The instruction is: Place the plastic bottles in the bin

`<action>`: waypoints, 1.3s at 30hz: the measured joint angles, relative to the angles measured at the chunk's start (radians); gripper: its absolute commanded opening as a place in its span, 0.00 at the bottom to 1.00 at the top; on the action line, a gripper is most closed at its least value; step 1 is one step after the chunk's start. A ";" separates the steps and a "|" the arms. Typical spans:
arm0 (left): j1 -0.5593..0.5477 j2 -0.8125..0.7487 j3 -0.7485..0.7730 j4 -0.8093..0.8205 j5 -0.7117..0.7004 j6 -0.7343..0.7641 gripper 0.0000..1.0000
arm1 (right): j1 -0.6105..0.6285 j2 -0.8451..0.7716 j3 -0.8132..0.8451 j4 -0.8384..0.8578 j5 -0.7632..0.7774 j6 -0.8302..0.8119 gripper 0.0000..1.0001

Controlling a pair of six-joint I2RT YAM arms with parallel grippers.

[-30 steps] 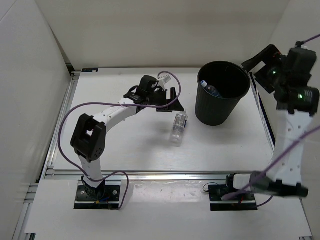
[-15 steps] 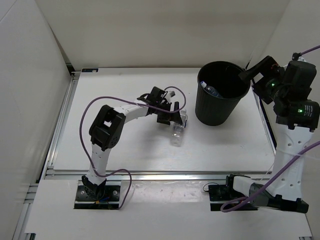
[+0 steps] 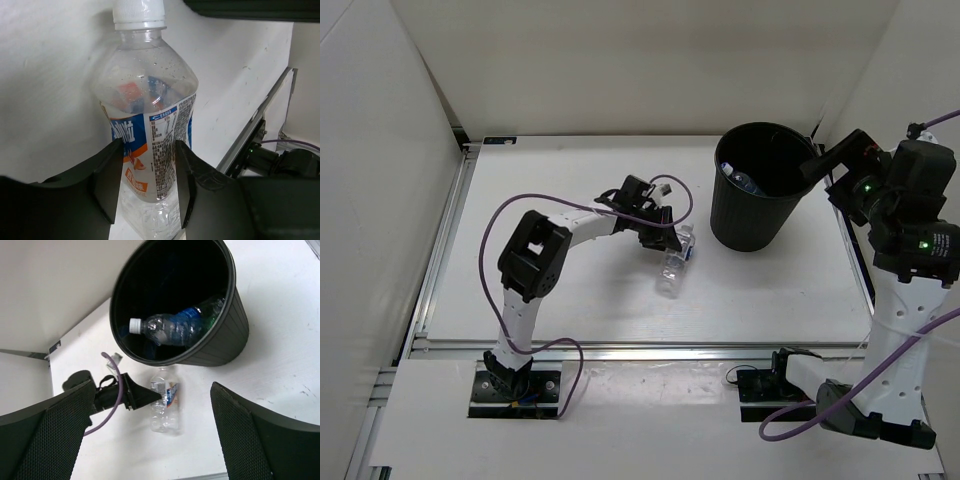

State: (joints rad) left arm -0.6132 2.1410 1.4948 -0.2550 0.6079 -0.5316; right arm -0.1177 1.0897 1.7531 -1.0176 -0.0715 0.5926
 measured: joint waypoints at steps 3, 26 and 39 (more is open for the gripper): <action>0.004 -0.044 -0.035 -0.024 -0.032 -0.008 0.31 | 0.000 -0.011 -0.027 -0.010 0.010 0.002 0.99; 0.083 0.011 1.142 0.029 -0.092 -0.215 0.19 | 0.000 -0.058 -0.145 -0.013 0.016 0.028 0.99; -0.110 0.329 1.043 0.301 -0.327 -0.238 1.00 | 0.000 -0.165 -0.117 -0.063 0.039 -0.006 0.99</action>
State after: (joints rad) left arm -0.7235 2.4702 2.5378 0.0460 0.2810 -0.7696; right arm -0.1177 0.9245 1.6363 -1.0809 -0.0326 0.5861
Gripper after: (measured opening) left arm 0.570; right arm 0.993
